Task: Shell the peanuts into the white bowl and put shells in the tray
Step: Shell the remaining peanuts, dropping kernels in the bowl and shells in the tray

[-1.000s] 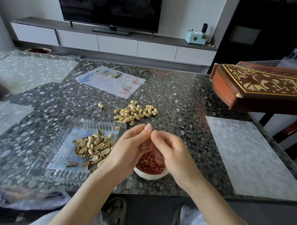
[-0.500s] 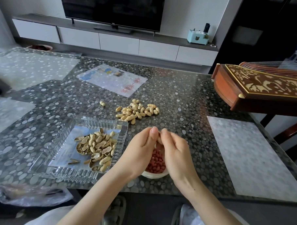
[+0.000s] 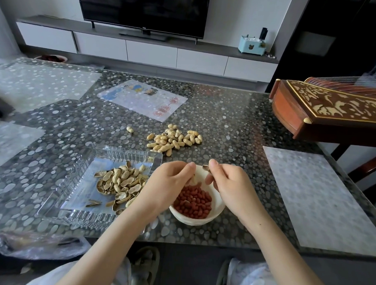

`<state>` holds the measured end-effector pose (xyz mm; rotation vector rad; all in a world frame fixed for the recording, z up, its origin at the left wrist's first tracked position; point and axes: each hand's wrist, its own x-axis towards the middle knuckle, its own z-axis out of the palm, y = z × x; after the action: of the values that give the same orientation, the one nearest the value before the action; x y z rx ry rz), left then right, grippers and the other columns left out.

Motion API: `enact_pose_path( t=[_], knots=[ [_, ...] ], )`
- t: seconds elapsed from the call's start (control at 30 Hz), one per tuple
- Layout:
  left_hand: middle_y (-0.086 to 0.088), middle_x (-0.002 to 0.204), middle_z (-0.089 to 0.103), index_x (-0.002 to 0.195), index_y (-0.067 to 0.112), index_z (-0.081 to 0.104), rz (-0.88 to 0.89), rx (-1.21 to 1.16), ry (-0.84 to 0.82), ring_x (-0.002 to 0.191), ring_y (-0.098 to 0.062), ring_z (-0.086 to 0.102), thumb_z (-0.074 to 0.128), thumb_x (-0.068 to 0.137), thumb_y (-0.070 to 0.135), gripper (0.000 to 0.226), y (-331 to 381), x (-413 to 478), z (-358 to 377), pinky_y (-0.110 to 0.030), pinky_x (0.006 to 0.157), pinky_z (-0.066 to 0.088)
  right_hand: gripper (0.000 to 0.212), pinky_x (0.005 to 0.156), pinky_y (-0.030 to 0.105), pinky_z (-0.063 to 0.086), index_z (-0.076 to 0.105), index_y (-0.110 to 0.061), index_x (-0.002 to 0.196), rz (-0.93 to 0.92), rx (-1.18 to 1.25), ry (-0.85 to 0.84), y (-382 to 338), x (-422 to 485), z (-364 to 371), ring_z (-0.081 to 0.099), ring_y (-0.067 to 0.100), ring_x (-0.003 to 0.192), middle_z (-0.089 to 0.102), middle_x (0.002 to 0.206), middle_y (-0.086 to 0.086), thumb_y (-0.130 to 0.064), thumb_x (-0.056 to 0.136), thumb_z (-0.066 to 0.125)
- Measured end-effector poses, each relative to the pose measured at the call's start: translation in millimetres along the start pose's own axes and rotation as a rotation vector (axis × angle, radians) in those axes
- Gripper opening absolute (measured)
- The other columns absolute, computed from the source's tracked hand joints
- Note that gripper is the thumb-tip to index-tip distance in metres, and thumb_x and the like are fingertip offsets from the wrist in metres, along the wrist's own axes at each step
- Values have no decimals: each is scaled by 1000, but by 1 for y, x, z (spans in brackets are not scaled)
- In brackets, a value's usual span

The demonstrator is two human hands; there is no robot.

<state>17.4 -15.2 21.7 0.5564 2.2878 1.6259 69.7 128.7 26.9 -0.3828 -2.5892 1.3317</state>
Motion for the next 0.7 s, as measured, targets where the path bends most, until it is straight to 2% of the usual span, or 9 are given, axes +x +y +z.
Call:
enact_pose_path(
  t=[0.03, 0.1, 0.17, 0.27, 0.37, 0.47, 0.53, 0.7],
  knots=[
    [9, 53, 46, 61, 13, 53, 26, 67, 12, 49, -4, 40, 45, 96, 38, 44, 0, 0, 0, -23, 57, 35, 47, 48, 14, 34, 63, -14, 66, -37, -72, 14, 2, 0, -2, 48, -1, 44, 51, 42, -16, -37, 100, 40],
    [7, 50, 43, 61, 12, 57, 88, 199, 33, 44, -4, 36, 46, 95, 40, 46, 1, 1, 1, -16, 49, 30, 41, 47, 16, 35, 65, -16, 70, -92, -159, 45, 8, 1, -3, 46, 1, 43, 46, 40, -12, -36, 99, 44],
    [8, 46, 43, 59, 11, 57, 129, 272, 66, 41, -6, 36, 48, 94, 42, 47, -1, 2, 1, -16, 45, 30, 37, 47, 17, 35, 68, -14, 74, -105, -154, 63, 12, 2, -3, 44, 2, 43, 43, 42, -9, -36, 97, 48],
    [9, 43, 45, 59, 4, 55, 125, 277, 114, 38, -6, 36, 51, 93, 41, 50, -2, 4, -2, -14, 41, 29, 36, 48, 17, 36, 69, -14, 77, -91, -145, 60, 14, 4, -2, 45, 2, 45, 47, 47, -7, -37, 96, 50],
    [10, 36, 39, 58, 6, 56, 102, 206, 136, 32, -5, 31, 52, 94, 36, 47, 2, 4, -8, -10, 38, 26, 35, 48, 18, 36, 70, -15, 79, -77, -134, 56, 16, 5, -1, 47, 3, 46, 52, 51, -5, -39, 96, 49],
    [9, 34, 33, 60, 5, 59, 19, 131, 214, 30, -6, 24, 52, 94, 32, 44, -2, 6, -24, -10, 35, 21, 30, 52, 21, 41, 70, -15, 80, -119, -73, 86, 13, 4, 3, 52, 4, 53, 57, 56, -8, -35, 94, 54],
    [8, 39, 34, 59, 9, 59, -70, 131, 283, 31, -6, 24, 51, 94, 32, 42, -10, 10, -40, -16, 36, 23, 19, 59, 18, 48, 72, -17, 86, -176, -20, 91, 8, 1, 6, 60, 2, 66, 65, 68, -10, -32, 91, 60],
    [0, 49, 45, 62, 9, 57, -272, 362, 370, 43, -16, 35, 48, 92, 26, 36, -32, 15, -79, -21, 48, 26, 6, 65, 11, 48, 74, -22, 89, -246, 50, -49, -16, 5, 26, 63, -2, 71, 69, 77, -16, -21, 85, 70]
  ],
)
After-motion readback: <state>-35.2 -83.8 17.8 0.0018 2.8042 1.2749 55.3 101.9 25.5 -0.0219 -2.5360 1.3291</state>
